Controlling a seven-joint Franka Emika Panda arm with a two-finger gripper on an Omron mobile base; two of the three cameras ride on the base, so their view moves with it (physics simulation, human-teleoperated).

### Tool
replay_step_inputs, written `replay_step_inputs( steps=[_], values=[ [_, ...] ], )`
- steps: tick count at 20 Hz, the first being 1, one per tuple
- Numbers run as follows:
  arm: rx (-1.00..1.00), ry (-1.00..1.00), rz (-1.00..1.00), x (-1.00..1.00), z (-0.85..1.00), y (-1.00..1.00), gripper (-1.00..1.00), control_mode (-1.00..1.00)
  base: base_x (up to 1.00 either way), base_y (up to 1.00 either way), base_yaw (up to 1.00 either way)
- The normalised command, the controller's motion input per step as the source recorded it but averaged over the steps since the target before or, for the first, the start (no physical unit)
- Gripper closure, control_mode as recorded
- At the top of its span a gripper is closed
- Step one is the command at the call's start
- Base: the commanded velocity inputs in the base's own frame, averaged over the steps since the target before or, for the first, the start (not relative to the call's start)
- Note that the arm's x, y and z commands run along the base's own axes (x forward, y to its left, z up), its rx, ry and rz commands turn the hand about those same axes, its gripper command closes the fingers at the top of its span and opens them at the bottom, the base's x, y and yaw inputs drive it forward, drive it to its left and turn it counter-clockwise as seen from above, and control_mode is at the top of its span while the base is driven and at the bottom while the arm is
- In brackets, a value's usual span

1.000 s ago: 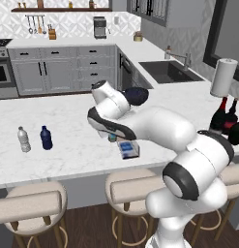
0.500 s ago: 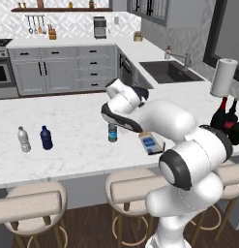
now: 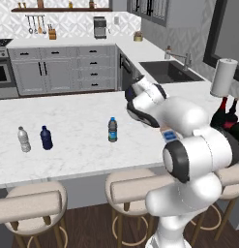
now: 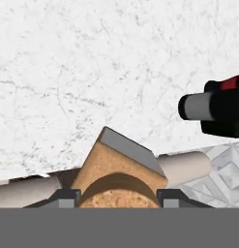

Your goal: Move the plastic bottles in the middle to the plastics group, and the glass bottles in the middle to the glass group.

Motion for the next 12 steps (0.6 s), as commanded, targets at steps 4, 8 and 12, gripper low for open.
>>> replay_step_inputs(
  steps=[4, 8, 12],
  values=[
    [0.05, -0.08, 0.03, 0.3, 0.0, -1.0, 1.0, -1.0, 0.0, 0.0, 0.0],
    [0.04, 0.0, 0.0, 0.47, -0.08, -0.91, 1.0, -1.0, 0.0, 0.0, 0.0],
    [0.13, 0.0, 0.0, 0.5, -0.02, -0.86, 1.0, -1.0, 0.0, 0.0, 0.0]
  ],
)
